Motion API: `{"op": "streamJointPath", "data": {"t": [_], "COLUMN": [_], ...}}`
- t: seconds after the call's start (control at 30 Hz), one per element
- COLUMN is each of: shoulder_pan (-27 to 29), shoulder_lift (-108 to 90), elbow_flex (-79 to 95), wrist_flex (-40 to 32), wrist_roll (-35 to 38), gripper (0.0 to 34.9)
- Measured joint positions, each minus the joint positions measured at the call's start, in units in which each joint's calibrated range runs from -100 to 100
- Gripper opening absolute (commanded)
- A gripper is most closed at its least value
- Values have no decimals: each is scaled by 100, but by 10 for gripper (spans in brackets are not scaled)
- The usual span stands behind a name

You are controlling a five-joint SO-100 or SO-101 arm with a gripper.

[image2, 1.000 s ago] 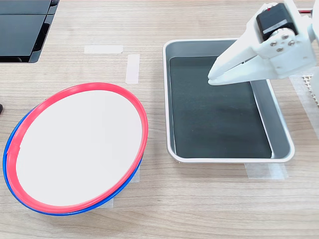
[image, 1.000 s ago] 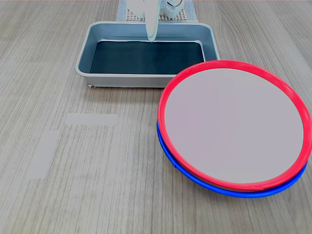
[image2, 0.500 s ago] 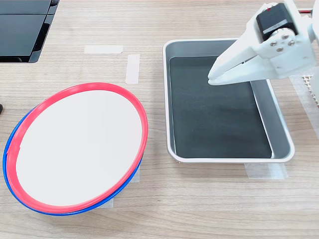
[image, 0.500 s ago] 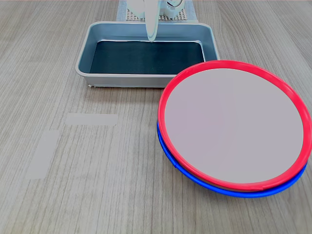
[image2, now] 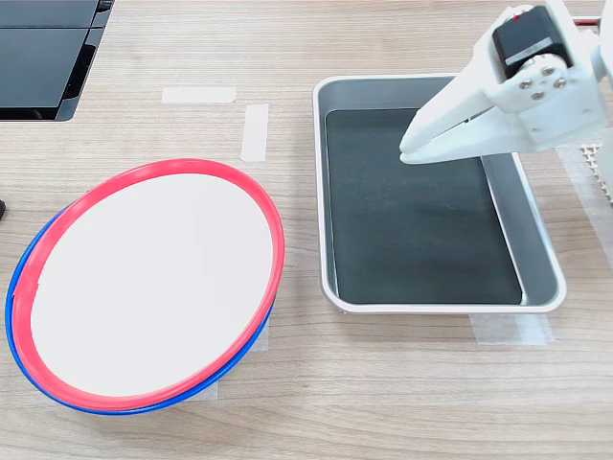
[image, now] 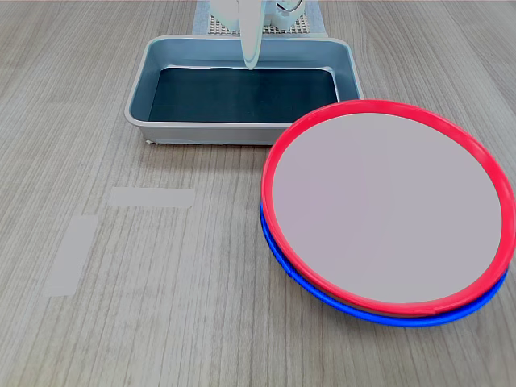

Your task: Lift the stacked dish and set it down on the table.

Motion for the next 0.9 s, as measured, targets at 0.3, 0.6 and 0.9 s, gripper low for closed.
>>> {"op": "streamJointPath", "data": {"t": [0.3, 0.6, 0.9], "shoulder_pan": [-487, -726, -1142], "shoulder_lift": [1236, 4263, 7502], "elbow_flex": [-844, -3448, -6334], "wrist_flex": [-139, 24, 693], "wrist_roll": [806, 1143, 982], "gripper": [72, 180, 185]}}
